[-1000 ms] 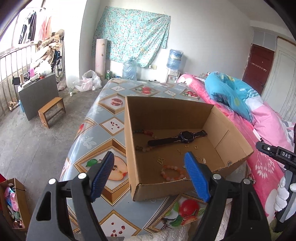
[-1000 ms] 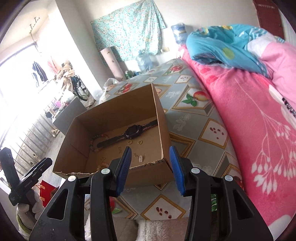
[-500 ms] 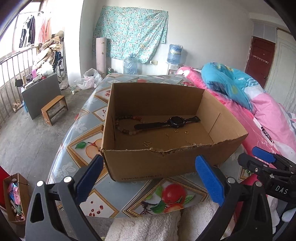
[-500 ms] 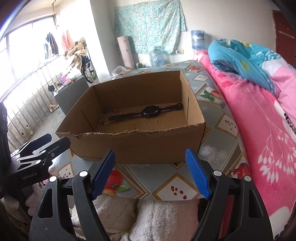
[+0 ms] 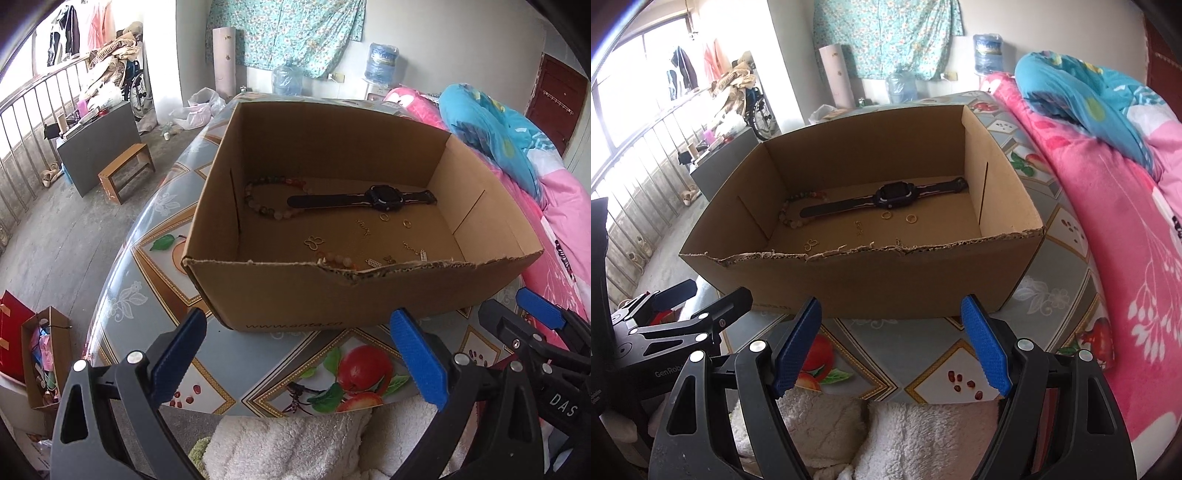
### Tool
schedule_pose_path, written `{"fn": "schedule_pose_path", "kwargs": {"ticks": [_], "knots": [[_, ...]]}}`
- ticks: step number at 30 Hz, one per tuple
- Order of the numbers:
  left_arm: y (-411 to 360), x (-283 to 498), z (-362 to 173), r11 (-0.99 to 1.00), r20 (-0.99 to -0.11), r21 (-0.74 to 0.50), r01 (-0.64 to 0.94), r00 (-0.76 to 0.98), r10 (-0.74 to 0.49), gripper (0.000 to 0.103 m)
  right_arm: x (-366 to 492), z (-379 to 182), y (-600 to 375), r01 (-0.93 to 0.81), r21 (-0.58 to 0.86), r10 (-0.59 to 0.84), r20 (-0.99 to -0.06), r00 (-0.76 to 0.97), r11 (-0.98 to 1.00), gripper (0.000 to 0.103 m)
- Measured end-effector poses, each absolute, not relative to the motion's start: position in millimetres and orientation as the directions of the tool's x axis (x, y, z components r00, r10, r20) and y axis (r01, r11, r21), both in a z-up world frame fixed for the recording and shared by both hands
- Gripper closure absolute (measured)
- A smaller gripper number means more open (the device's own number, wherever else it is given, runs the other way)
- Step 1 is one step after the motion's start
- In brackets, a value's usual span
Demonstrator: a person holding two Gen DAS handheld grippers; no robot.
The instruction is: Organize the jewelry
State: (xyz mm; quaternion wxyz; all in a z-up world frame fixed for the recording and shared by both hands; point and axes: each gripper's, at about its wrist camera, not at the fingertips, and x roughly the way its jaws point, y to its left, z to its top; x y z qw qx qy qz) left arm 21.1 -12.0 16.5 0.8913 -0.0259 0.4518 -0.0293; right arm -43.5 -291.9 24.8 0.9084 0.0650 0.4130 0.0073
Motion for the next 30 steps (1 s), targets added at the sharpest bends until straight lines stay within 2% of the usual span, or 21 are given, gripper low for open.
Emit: {"fn": "schedule_pose_path", "kwargs": {"ticks": [30], "knots": [[-27,31,10,0.999,-0.826,-0.034,0.026,0.562,-0.042,0.006,-33,20,-294,0.037,0.129,0.075,-0.767,0.638,0.991,0.029]]}}
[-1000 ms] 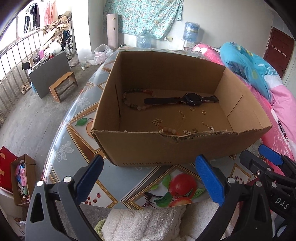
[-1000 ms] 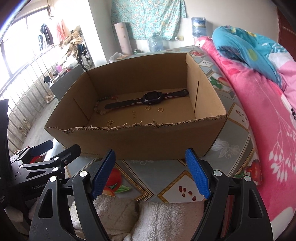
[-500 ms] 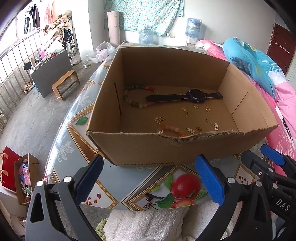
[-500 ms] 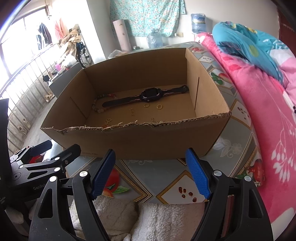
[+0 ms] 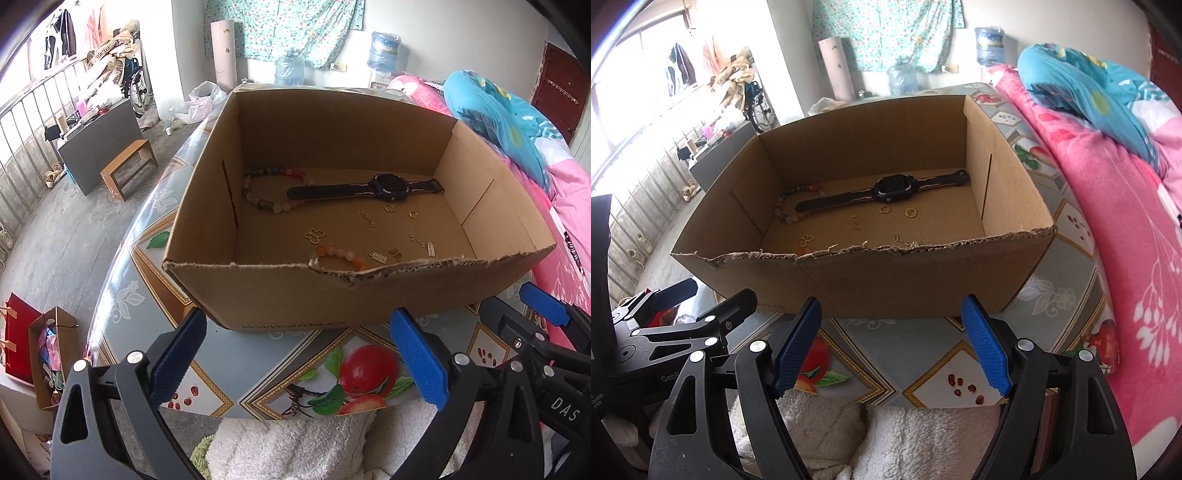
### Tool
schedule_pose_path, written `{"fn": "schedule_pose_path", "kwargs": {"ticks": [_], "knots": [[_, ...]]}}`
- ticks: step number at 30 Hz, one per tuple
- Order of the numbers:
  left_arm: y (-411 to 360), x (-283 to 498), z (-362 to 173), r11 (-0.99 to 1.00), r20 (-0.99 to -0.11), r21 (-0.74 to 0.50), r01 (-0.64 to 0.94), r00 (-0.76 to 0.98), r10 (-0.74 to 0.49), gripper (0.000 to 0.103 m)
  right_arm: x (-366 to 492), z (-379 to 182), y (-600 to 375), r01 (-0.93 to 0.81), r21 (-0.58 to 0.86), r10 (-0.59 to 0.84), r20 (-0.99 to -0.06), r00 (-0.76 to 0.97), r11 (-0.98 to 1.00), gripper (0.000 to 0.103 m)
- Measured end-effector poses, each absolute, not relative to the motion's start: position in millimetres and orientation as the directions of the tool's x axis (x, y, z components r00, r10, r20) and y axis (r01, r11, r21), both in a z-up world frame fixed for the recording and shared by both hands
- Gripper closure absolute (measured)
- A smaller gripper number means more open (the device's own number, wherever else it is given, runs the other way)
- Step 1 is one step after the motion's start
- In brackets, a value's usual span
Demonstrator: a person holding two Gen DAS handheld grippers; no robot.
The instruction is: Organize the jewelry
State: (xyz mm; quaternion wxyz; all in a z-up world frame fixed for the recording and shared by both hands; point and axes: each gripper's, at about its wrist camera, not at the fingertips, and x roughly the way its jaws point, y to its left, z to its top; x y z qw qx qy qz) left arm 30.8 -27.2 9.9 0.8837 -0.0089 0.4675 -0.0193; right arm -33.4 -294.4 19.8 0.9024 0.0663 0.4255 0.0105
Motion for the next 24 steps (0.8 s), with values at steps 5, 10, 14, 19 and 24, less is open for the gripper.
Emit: {"fn": "schedule_pose_path", "kwargs": {"ticks": [5,10,14,19,24], "knots": [[-26.5,30.3,9.8,0.999,-0.826,-0.035,0.026,0.562,-0.044,0.006,-33.1,20.4,-293.4,0.036,0.125,0.074,-0.767,0.638,0.991,0.029],[-26.6,30.0,9.9,0.999,-0.826,-0.035,0.03,0.562,-0.046,0.006,-32.6,20.2,-292.4,0.034,0.121,0.072,-0.769,0.635,0.992,0.029],[-27.0,29.6,10.2,0.999,-0.826,-0.036,0.031,0.562,-0.047,0.006,-31.8,21.0,-292.4,0.033,0.12,0.072,-0.769,0.635,0.992,0.029],[-27.2,28.9,12.0,0.999,-0.825,-0.036,0.031,0.563,-0.047,0.006,-31.0,21.0,-292.7,0.029,0.116,0.072,-0.77,0.634,0.993,0.029],[-27.2,29.1,11.9,0.999,-0.828,-0.037,0.032,0.559,-0.049,0.006,-30.9,21.1,-294.7,0.029,0.117,0.073,-0.771,0.633,0.993,0.029]]}}
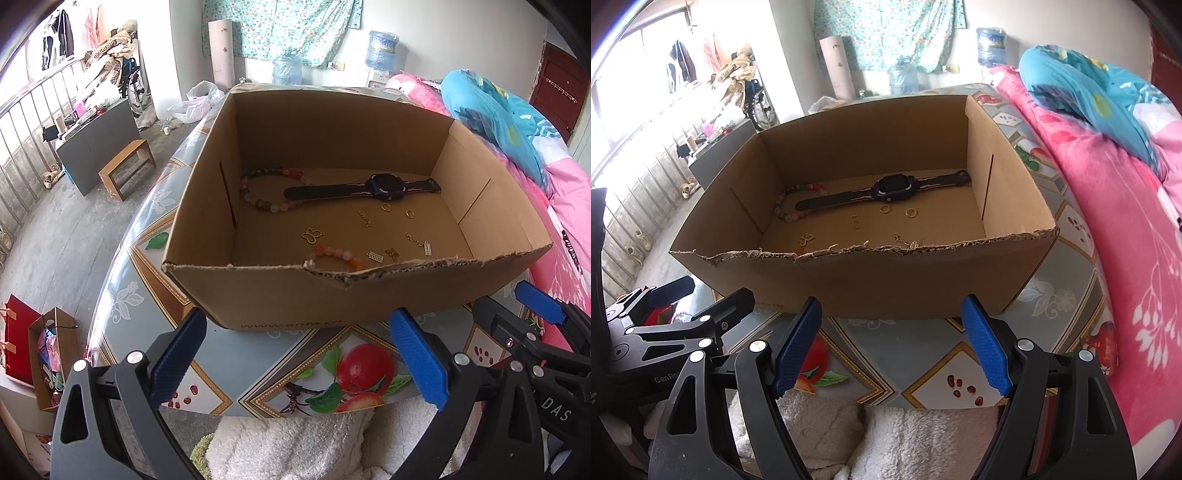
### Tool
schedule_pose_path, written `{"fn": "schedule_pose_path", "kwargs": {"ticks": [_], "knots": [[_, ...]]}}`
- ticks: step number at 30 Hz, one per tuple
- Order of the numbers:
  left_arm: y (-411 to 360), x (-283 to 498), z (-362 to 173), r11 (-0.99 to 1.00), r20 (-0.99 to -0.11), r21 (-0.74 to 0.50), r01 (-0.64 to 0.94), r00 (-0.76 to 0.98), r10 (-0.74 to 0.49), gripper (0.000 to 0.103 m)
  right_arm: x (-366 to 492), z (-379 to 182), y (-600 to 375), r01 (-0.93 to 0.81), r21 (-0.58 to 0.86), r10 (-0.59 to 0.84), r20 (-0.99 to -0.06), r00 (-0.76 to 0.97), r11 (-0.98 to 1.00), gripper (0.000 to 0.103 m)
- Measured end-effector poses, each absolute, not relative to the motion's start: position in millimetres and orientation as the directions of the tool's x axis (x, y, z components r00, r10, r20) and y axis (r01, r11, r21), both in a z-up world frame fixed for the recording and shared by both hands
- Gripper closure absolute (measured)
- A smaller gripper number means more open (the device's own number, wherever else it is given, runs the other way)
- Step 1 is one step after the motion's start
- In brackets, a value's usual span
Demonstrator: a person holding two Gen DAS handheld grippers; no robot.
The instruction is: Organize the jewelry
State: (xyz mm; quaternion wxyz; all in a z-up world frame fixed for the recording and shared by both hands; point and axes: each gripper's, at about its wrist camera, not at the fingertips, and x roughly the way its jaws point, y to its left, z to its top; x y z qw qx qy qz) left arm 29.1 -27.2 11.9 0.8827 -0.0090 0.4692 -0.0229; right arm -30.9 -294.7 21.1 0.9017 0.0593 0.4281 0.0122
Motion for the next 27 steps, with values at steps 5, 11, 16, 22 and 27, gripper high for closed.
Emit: {"fn": "schedule_pose_path", "kwargs": {"ticks": [5,11,16,22,27], "knots": [[-27.3,29.1,11.9,0.999,-0.828,-0.037,0.032,0.558,-0.048,0.006,-31.1,20.5,-295.1,0.031,0.119,0.073,-0.771,0.633,0.992,0.029],[-27.5,28.9,12.2,0.999,-0.828,-0.038,0.031,0.559,-0.049,0.006,-31.3,20.8,-295.5,0.032,0.119,0.072,-0.77,0.634,0.992,0.029],[-27.3,29.2,12.3,0.999,-0.828,-0.036,0.032,0.558,-0.048,0.006,-31.6,21.0,-296.2,0.03,0.12,0.073,-0.77,0.634,0.992,0.029],[-27.1,29.0,12.2,0.999,-0.828,-0.036,0.032,0.559,-0.048,0.006,-32.4,21.4,-295.8,0.031,0.12,0.073,-0.769,0.635,0.992,0.029],[-26.7,28.2,12.5,0.999,-0.827,-0.035,0.031,0.561,-0.047,0.006,-32.5,21.3,-295.6,0.032,0.117,0.07,-0.768,0.637,0.993,0.029]]}}
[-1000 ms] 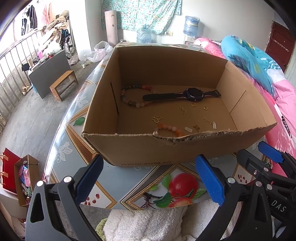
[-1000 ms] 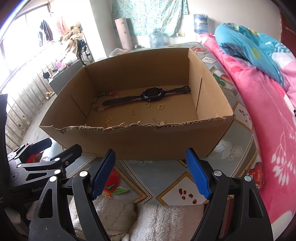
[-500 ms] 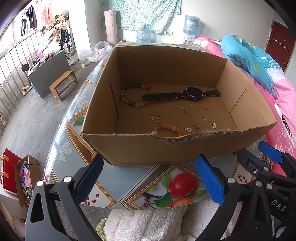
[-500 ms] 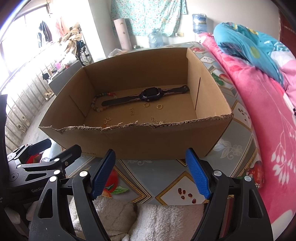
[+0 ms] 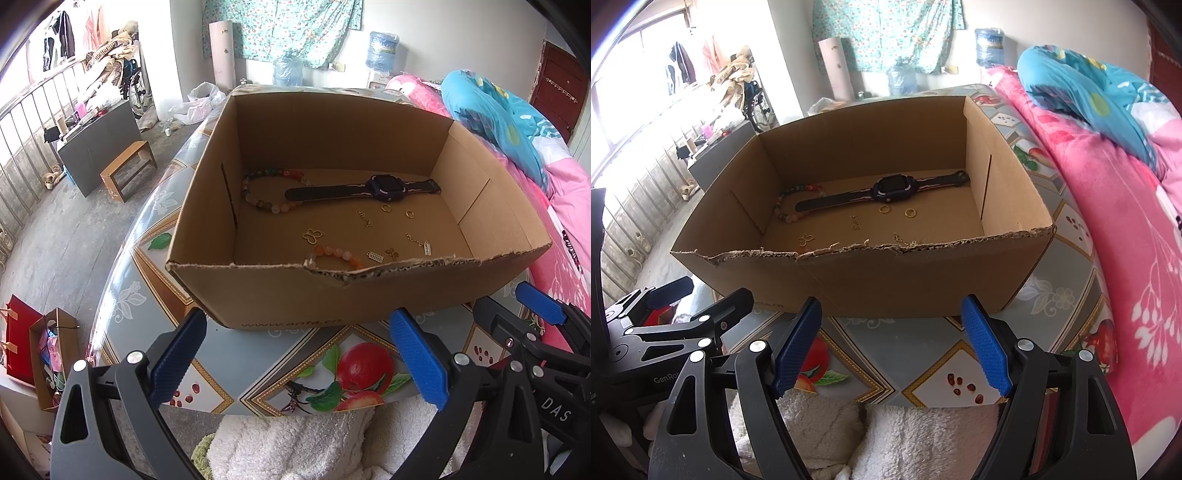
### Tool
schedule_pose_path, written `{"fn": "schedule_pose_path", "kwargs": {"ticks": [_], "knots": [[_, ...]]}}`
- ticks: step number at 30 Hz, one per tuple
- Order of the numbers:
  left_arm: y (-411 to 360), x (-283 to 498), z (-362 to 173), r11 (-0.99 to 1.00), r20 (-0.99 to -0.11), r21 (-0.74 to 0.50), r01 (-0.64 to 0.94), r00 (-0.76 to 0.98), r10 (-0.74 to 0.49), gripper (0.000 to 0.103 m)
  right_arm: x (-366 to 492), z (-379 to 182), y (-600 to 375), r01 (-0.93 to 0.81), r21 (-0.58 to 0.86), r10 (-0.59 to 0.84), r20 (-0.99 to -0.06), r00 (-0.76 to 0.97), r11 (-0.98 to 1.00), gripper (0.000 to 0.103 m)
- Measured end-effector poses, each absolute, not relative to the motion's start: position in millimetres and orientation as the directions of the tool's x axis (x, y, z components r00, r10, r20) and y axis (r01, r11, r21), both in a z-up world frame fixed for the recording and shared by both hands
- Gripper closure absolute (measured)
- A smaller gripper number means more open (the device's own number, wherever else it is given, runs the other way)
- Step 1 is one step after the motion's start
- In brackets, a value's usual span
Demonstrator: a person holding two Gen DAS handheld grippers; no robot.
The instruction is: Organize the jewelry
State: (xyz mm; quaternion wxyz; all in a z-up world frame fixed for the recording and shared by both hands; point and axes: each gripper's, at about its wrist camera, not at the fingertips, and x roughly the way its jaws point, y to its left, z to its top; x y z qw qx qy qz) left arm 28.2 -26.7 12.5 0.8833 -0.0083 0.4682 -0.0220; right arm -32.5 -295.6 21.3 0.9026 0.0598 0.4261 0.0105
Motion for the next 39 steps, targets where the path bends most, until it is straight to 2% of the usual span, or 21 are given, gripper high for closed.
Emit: {"fn": "schedule_pose_path", "kwargs": {"ticks": [39], "knots": [[-24.1,26.3,12.9,0.999,-0.828,-0.036,0.027,0.559,-0.045,0.006,-31.9,21.7,-293.6,0.035,0.121,0.072,-0.771,0.633,0.992,0.029]]}}
